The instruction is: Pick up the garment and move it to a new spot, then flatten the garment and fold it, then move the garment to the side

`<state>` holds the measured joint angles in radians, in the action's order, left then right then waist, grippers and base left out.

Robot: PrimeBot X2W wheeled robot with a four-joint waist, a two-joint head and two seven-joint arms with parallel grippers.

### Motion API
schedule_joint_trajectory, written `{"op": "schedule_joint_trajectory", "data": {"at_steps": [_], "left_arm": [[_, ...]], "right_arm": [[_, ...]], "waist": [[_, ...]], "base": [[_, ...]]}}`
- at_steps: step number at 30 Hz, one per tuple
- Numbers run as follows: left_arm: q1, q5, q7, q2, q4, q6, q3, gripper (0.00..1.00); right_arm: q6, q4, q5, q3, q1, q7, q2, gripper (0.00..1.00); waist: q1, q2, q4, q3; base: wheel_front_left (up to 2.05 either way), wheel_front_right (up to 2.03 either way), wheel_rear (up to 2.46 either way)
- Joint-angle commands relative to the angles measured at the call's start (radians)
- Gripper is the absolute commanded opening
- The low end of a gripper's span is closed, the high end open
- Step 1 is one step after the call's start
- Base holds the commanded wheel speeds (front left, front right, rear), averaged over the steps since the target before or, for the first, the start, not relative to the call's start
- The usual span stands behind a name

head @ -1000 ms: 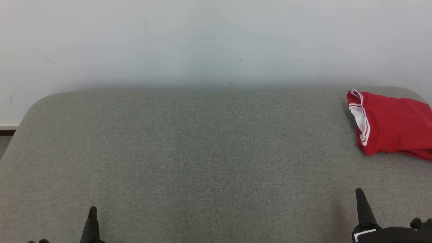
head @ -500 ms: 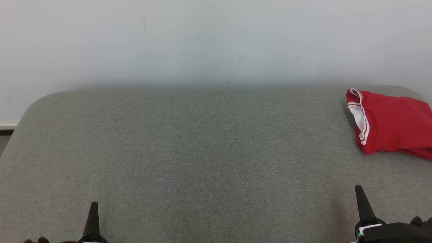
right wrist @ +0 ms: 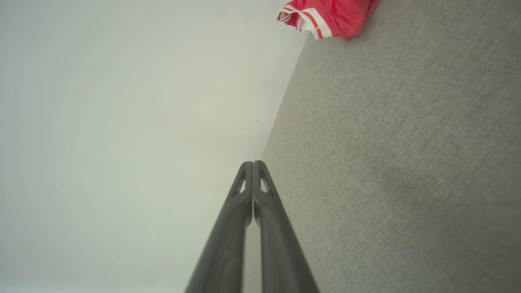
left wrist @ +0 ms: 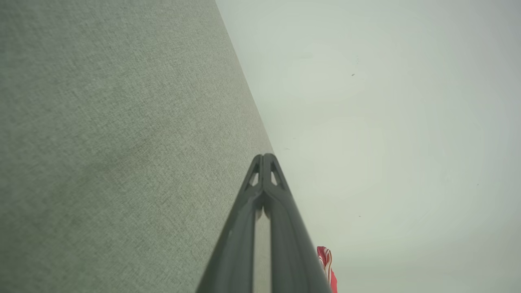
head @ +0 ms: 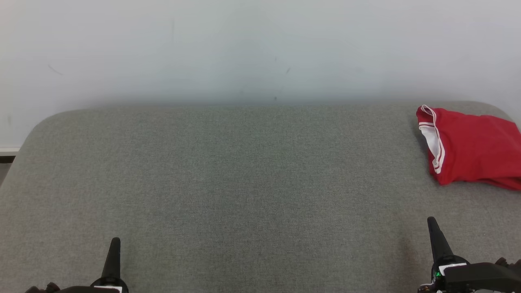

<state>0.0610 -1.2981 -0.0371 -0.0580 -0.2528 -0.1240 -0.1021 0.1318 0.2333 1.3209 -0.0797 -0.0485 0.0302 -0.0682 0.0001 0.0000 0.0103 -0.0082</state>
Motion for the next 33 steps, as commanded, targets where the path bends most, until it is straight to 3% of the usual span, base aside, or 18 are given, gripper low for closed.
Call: {"op": "schedule_joint_trajectory", "data": {"at_steps": [1,33], "left_arm": [[0.017,-0.031,-0.007,0.000,0.009,-0.005,-0.004,0.00],[0.048,-0.271,-0.069,0.007,0.009,-0.008,-0.012,0.00]], "right_arm": [[-0.001,-0.004,0.029,-0.005,-0.018,0.008,0.002,0.00],[-0.002,0.009,0.254,-0.026,-0.056,0.070,0.013,0.00]], "waist": [[0.0000,0.0000,0.000,0.001],[-0.0001,0.0000,-0.008,0.009]], "base": [[0.00,0.00,0.00],[0.00,0.00,0.00]]}}
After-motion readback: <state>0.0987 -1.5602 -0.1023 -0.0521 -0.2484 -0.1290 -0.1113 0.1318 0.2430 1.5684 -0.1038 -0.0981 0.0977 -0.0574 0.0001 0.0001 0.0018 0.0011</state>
